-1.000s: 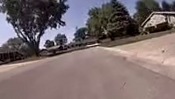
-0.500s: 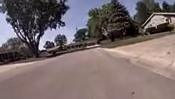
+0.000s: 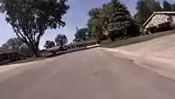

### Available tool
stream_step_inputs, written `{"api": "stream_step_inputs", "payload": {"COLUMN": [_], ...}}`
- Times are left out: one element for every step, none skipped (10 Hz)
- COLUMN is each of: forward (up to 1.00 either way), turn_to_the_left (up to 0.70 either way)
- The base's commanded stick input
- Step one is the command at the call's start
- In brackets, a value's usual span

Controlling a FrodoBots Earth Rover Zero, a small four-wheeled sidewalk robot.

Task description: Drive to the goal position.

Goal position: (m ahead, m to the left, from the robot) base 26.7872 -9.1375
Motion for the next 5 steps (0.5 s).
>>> {"api": "stream_step_inputs", "payload": {"forward": [0.50,0.50,0.50,0.50,0.50], "turn_to_the_left": [0.00,0.00,0.00,0.00,0.00]}}
